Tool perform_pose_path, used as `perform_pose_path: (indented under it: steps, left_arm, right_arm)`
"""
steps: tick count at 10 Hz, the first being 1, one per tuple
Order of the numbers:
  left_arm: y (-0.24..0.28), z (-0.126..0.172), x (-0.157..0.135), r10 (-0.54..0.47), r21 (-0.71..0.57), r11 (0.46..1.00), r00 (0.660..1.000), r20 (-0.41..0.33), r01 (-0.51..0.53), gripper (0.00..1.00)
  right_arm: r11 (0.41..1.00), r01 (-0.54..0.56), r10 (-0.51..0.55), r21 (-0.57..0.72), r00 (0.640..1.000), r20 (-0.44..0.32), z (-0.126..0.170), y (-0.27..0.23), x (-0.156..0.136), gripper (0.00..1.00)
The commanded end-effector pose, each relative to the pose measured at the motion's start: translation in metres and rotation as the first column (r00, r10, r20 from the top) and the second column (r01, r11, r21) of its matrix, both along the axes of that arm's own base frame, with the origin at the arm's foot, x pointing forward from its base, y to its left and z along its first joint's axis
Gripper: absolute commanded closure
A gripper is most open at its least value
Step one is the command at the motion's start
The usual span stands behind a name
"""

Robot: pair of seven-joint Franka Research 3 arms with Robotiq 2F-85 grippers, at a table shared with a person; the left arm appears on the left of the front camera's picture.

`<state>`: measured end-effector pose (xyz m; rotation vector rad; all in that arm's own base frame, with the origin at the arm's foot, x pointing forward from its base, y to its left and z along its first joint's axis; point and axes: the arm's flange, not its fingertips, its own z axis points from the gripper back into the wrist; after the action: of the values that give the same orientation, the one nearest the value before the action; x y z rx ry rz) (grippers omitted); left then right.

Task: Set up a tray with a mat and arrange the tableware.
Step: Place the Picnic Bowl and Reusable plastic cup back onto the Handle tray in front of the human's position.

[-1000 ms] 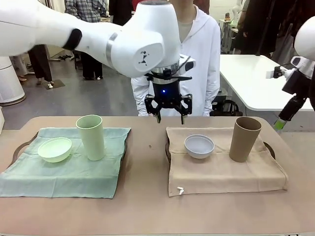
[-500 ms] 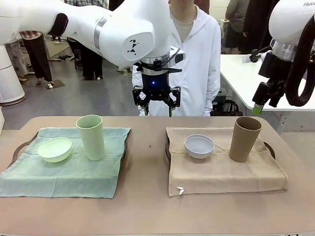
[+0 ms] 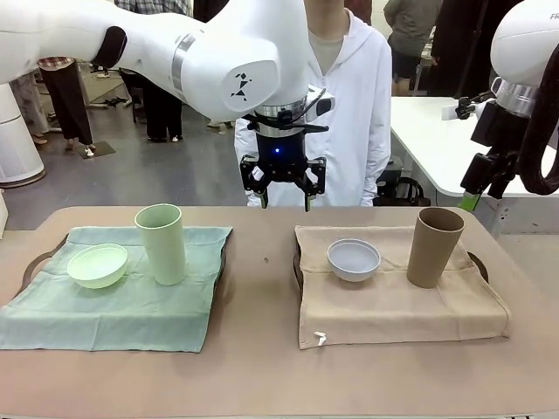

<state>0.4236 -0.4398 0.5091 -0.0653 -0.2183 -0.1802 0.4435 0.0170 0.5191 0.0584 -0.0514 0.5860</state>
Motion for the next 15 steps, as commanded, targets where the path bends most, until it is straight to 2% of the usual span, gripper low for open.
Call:
perform_pose_path:
  steps: [1, 10, 12, 13, 15]
  left_arm:
    - [0.002, 0.001, 0.003, -0.007, -0.006, 1.000, 1.000, 0.005, 0.007, 0.16]
    - [0.001, 0.000, 0.001, 0.002, -0.001, 1.000, 1.000, 0.000, -0.002, 0.16]
    - [0.079, 0.019, 0.010, 0.058, -0.036, 0.998, 0.997, -0.043, -0.060, 0.16]
    - [0.126, 0.024, 0.016, 0.050, -0.012, 0.999, 0.993, -0.105, -0.052, 0.16]
    - [0.195, 0.024, 0.027, 0.089, 0.058, 0.995, 0.981, -0.175, -0.079, 0.16]
  right_arm:
    - [1.000, -0.020, 0.020, -0.015, 1.000, -0.002, -0.002, 0.002, 0.000, 0.00]
    - [1.000, -0.008, 0.008, 0.000, 1.000, 0.000, 0.000, 0.003, 0.000, 0.00]
    - [0.995, 0.098, -0.098, -0.001, 0.995, 0.008, 0.008, -0.030, -0.022, 0.00]
    - [0.991, 0.135, -0.135, 0.010, 0.991, 0.006, 0.010, -0.045, -0.029, 0.00]
    - [0.987, 0.159, -0.159, 0.009, 0.987, -0.007, 0.006, -0.058, -0.043, 0.00]
